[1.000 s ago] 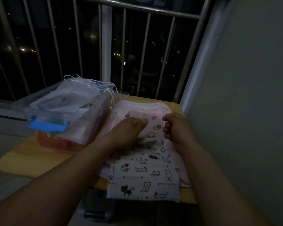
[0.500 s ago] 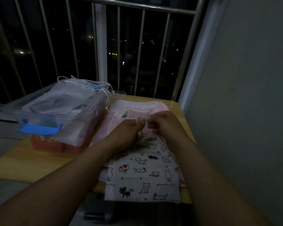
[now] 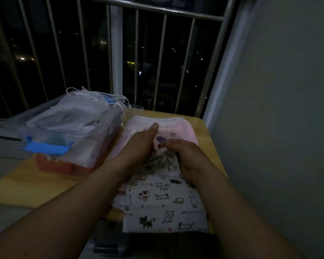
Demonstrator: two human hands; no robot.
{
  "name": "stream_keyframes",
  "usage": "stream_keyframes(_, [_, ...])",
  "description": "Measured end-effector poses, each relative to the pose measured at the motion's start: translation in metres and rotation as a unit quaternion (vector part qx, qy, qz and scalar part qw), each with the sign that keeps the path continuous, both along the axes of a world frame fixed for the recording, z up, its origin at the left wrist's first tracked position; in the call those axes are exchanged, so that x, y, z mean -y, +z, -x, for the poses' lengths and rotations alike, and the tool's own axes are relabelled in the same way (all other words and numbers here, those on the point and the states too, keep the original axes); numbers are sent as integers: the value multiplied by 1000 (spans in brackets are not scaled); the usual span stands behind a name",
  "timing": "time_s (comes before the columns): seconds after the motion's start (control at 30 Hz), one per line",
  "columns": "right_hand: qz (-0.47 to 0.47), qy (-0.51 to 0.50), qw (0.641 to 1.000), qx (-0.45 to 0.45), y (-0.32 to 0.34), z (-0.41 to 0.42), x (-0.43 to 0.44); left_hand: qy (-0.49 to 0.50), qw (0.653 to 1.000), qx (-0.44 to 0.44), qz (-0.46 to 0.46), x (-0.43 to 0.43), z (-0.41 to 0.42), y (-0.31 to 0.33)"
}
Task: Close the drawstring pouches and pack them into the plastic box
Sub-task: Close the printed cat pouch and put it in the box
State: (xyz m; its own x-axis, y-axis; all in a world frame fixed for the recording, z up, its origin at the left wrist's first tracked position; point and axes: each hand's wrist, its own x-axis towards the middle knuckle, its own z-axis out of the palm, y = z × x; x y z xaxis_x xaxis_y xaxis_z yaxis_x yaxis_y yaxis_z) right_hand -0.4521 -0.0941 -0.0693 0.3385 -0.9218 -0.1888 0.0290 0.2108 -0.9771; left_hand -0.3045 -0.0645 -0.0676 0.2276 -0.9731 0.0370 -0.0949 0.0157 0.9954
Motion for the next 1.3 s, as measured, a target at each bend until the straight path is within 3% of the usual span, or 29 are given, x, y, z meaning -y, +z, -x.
stream_keyframes(0.1, [-72, 1, 994, 80, 0, -1, 3, 25, 992, -118, -31, -1, -7, -1])
stream_keyframes(0.2, [-66, 6, 996, 54, -1, -3, 2, 21, 991, -131, -14, -1, -12, -1])
stream_keyframes(0.37, [79, 41, 987, -137, 0, -2, -3, -2, 981, -184, 62, 1, -18, 18])
stream_keyframes(0.67, [201, 141, 948, -202, 7, -8, -16, -101, 977, -176, 68, 4, -9, 24])
stream_keyframes(0.8, [205, 120, 951, -199, 5, -7, -15, -147, 983, -102, 48, -3, -6, 23])
stream_keyframes(0.97, [152, 48, 980, -119, 8, -1, -11, -142, 989, 45, 20, -12, -20, 19])
stream_keyframes(1.13, [120, 18, 988, -93, 5, 0, -8, -113, 932, 341, 39, -20, -20, 13])
stream_keyframes(1.3, [147, 7, 982, -120, -2, 0, -5, -52, 893, 440, 72, -17, -26, 5])
